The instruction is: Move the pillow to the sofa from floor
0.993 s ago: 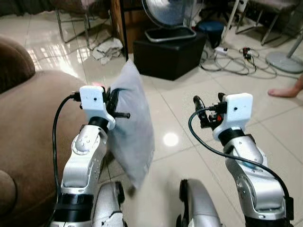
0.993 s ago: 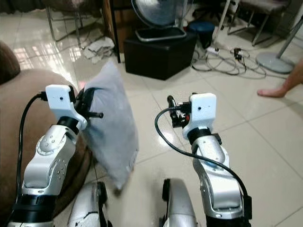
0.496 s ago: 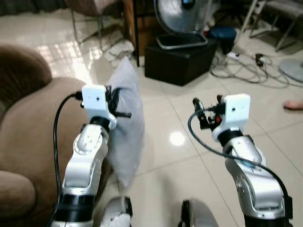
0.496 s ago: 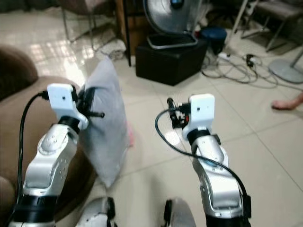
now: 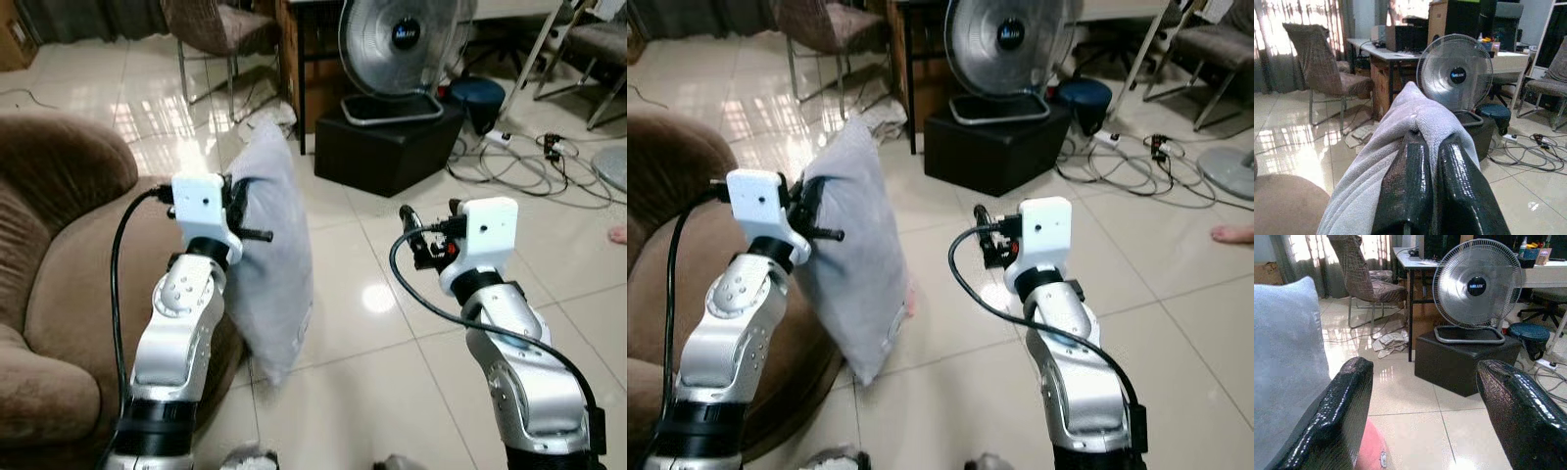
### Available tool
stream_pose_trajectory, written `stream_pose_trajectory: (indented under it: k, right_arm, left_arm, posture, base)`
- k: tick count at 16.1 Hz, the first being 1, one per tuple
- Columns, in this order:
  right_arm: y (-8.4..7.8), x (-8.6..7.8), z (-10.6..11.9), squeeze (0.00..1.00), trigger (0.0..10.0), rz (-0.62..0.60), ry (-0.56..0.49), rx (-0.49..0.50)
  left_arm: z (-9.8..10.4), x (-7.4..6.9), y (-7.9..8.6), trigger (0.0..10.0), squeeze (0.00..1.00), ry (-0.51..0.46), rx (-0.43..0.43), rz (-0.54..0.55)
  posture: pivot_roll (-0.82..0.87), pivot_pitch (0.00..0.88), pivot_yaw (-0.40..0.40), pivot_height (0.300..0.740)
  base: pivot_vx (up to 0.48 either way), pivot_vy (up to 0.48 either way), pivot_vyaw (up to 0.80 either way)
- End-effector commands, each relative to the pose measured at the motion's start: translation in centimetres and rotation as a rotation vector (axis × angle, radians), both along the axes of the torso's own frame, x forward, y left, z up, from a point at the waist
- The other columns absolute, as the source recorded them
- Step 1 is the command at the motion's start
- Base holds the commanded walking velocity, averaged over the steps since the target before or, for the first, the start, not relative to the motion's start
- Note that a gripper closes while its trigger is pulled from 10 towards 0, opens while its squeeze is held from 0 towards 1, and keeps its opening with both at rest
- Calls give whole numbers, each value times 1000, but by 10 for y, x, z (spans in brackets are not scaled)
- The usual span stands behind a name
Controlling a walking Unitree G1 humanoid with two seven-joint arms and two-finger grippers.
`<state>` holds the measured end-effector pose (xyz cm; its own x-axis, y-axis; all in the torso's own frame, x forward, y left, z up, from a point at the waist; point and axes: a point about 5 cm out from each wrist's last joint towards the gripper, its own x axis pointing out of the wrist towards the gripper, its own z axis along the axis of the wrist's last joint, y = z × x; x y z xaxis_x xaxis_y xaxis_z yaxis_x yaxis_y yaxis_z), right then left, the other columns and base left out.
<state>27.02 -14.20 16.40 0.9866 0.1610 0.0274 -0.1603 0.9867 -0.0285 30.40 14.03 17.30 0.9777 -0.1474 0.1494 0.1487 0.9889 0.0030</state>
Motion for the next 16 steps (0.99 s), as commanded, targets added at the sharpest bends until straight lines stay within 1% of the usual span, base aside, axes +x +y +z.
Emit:
stream_pose_trajectory:
  k: [1, 3, 4, 6, 16]
  right_arm:
    - [-2, 0, -7, 0, 10000, -18, 28, 0]
    - [-1, 0, -11, 0, 10000, -17, 45, -21]
    - [0, 0, -11, 0, 10000, -11, 35, -61]
    - [0, 0, -12, 0, 10000, -12, 40, -52]
    - [3, 0, -14, 0, 10000, 6, 39, -65]
  left_arm:
    - [13, 1, -2, 10000, 0, -62, 27, 2]
    - [12, 5, 1, 10000, 0, -58, 37, 15]
    - [14, 7, 0, 10000, 0, -62, 40, 10]
    - [14, 8, 0, 10000, 0, -61, 42, 9]
    - [14, 12, 0, 10000, 0, -59, 48, 0]
  posture:
    - [-49, 0, 11, 740]
    - [-49, 0, 15, 740]
    - [-49, 0, 17, 740]
    - [-49, 0, 18, 740]
    - [-44, 0, 26, 740]
  base:
    - [0, 0, 0]
    - [0, 0, 0]
    - [281, 0, 0]
    - [315, 0, 556]
    - [343, 0, 800]
